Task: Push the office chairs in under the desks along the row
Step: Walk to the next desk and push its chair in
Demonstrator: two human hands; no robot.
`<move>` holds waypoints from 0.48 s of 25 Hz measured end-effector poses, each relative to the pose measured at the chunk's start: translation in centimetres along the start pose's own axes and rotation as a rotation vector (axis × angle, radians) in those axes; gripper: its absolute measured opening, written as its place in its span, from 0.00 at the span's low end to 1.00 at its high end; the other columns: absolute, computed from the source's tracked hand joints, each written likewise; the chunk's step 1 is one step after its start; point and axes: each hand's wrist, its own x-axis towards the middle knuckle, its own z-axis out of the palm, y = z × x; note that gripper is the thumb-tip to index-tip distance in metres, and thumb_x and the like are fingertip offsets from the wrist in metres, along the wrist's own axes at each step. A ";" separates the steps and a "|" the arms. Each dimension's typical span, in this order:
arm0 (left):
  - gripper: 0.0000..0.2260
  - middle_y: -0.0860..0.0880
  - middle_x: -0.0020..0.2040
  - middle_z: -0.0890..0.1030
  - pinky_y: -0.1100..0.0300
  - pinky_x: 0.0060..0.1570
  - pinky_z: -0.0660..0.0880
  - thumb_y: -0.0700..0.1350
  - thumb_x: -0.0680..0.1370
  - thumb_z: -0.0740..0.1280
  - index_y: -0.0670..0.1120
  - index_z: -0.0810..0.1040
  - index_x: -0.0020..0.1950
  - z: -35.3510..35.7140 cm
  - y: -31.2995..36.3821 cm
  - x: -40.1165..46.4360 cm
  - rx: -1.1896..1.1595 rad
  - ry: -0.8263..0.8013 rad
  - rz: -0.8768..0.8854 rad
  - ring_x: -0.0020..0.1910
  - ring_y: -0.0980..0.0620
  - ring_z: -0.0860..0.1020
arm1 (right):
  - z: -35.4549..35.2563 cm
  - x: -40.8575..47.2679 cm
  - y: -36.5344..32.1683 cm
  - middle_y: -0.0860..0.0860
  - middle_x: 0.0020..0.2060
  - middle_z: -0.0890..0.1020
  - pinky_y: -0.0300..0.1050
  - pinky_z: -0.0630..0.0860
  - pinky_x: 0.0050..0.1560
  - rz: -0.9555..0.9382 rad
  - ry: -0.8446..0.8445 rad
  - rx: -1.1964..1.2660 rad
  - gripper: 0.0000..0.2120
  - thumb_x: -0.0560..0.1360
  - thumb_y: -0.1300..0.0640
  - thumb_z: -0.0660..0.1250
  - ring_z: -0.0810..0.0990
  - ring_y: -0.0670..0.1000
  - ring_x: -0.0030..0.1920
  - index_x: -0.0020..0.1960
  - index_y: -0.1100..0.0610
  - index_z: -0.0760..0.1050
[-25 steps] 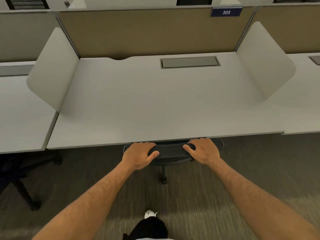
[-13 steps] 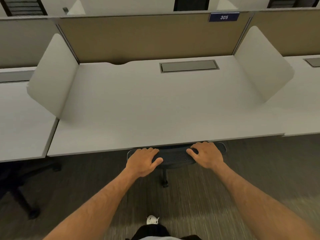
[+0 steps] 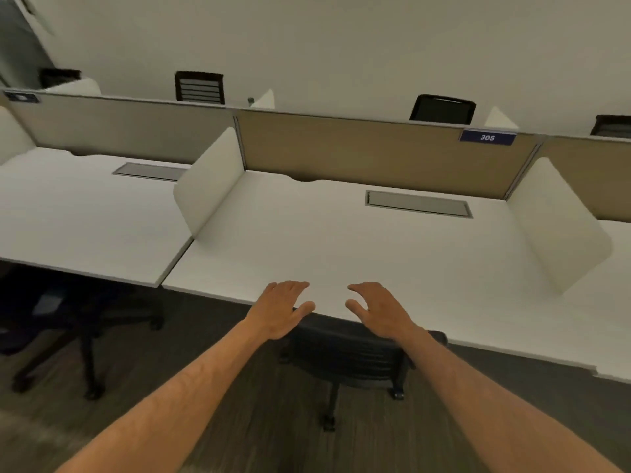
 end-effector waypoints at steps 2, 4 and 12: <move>0.30 0.52 0.79 0.67 0.50 0.76 0.57 0.68 0.82 0.55 0.55 0.63 0.80 -1.9 0.5 -2.6 -0.037 0.087 -0.080 0.77 0.50 0.64 | -0.9 1.2 -3.1 0.49 0.75 0.69 0.49 0.59 0.74 -0.122 0.019 0.006 0.26 0.82 0.37 0.55 0.65 0.51 0.74 0.76 0.47 0.66; 0.30 0.53 0.78 0.68 0.53 0.75 0.58 0.69 0.81 0.56 0.56 0.63 0.80 -3.3 0.5 -6.3 -0.076 0.161 -0.173 0.77 0.51 0.65 | -1.3 1.9 -6.4 0.49 0.75 0.70 0.50 0.61 0.74 -0.244 0.015 0.016 0.25 0.82 0.38 0.56 0.65 0.51 0.74 0.76 0.47 0.66; 0.28 0.51 0.76 0.71 0.49 0.75 0.65 0.64 0.82 0.59 0.52 0.66 0.79 -7.5 -2.9 -24.7 -0.009 0.382 -0.557 0.75 0.50 0.68 | 3.7 0.4 -21.3 0.46 0.80 0.58 0.53 0.49 0.78 -0.688 -0.154 -0.011 0.32 0.80 0.33 0.49 0.51 0.49 0.80 0.80 0.45 0.56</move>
